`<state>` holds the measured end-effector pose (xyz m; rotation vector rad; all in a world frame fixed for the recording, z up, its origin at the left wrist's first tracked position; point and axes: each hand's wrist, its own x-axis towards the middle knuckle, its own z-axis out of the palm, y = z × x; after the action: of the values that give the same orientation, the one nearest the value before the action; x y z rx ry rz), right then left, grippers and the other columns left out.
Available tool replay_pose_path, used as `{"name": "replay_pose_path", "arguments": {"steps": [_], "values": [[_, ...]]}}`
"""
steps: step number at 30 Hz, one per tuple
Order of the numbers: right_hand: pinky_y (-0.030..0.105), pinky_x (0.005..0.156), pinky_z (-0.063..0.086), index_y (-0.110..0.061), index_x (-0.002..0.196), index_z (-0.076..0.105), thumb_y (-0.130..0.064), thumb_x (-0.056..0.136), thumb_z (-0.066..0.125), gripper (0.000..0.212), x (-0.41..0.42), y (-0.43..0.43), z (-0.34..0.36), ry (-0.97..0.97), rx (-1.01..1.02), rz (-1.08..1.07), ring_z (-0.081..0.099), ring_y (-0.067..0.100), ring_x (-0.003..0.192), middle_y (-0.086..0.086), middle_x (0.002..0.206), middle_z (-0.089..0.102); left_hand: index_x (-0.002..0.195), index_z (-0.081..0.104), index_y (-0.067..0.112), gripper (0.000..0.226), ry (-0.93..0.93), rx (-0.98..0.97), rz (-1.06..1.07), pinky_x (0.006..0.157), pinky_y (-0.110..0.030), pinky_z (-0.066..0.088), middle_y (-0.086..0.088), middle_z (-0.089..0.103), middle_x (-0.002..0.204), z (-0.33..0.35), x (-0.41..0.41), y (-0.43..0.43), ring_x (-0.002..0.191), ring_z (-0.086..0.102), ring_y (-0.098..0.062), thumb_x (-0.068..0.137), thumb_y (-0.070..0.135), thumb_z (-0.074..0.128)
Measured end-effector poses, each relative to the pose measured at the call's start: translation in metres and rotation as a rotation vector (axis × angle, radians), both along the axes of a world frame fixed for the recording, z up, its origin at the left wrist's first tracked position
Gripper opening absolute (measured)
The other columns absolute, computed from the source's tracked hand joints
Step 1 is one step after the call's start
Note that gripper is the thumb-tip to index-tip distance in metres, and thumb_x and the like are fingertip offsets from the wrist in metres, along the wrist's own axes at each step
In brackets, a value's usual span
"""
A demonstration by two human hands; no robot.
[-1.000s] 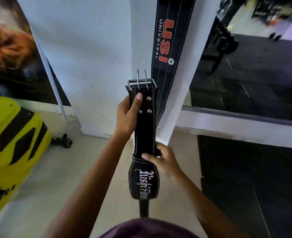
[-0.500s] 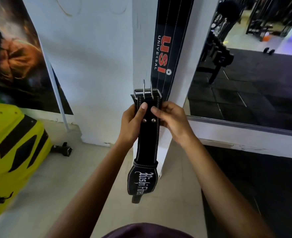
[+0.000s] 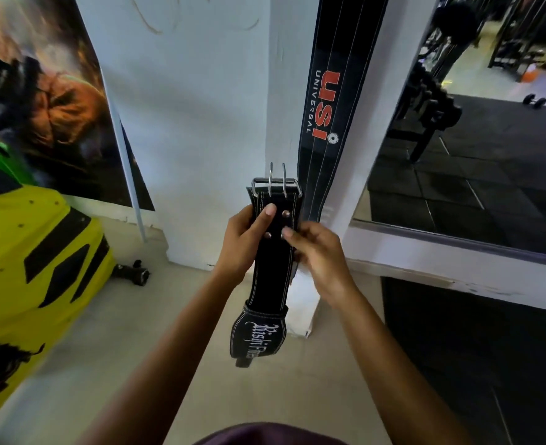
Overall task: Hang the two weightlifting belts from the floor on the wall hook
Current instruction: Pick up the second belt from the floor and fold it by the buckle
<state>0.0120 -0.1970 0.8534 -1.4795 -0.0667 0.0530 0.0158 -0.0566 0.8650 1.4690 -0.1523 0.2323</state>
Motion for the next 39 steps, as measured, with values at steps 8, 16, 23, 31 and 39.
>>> {"name": "replay_pose_path", "arguments": {"steps": [8, 16, 23, 31, 39], "values": [[0.013, 0.061, 0.05, -0.013, 0.075, 0.064, -0.003, 0.086, 0.069, 0.015, 0.023, 0.015, 0.031, -0.133, 0.034, -0.066, 0.065, 0.002, 0.064, -0.012, 0.061, 0.067, 0.092, 0.073, 0.01, 0.019, 0.167, 0.415, -0.276, 0.083, -0.039, 0.056, -0.007, 0.076, 0.09, -0.054, -0.011, 0.041, 0.086, 0.071, -0.024, 0.075, 0.014, 0.08], [0.016, 0.061, 0.048, -0.013, 0.068, 0.061, -0.005, 0.083, 0.073, 0.02, 0.019, 0.023, 0.02, -0.131, -0.01, -0.056, 0.057, 0.004, 0.058, -0.014, 0.054, 0.059, 0.094, 0.074, 0.012, 0.019, 0.179, 0.234, -0.226, 0.08, -0.035, 0.056, -0.009, 0.076, 0.093, -0.072, -0.027, 0.038, 0.086, 0.071, -0.022, 0.075, 0.01, 0.077], [0.044, 0.074, 0.059, -0.011, 0.095, 0.071, -0.013, 0.085, 0.072, 0.01, 0.004, 0.016, 0.003, -0.076, -0.045, -0.063, 0.071, 0.033, 0.09, 0.013, 0.093, 0.075, 0.107, 0.066, -0.002, 0.028, 0.179, -0.153, -0.153, 0.078, -0.037, 0.057, -0.016, 0.071, 0.099, 0.001, 0.005, 0.033, 0.09, 0.069, -0.026, 0.085, 0.016, 0.065], [0.035, 0.074, 0.053, 0.007, 0.085, 0.065, -0.01, 0.081, 0.075, 0.02, 0.01, -0.002, 0.013, -0.124, 0.009, -0.186, 0.06, 0.024, 0.076, 0.018, 0.079, 0.065, 0.103, 0.059, -0.016, 0.051, 0.287, 0.088, -0.367, 0.09, -0.057, 0.052, -0.038, 0.064, 0.103, -0.063, -0.004, 0.028, 0.094, 0.067, -0.039, 0.071, 0.017, 0.081], [0.042, 0.072, 0.047, 0.016, 0.083, 0.054, -0.013, 0.08, 0.075, 0.036, 0.013, -0.014, 0.016, -0.148, 0.079, -0.185, 0.05, 0.027, 0.073, 0.018, 0.074, 0.053, 0.09, 0.076, 0.011, 0.021, 0.247, 0.34, -0.325, 0.087, -0.044, 0.055, -0.009, 0.077, 0.09, -0.085, -0.01, 0.018, 0.085, 0.071, -0.021, 0.069, 0.012, 0.082]]}}
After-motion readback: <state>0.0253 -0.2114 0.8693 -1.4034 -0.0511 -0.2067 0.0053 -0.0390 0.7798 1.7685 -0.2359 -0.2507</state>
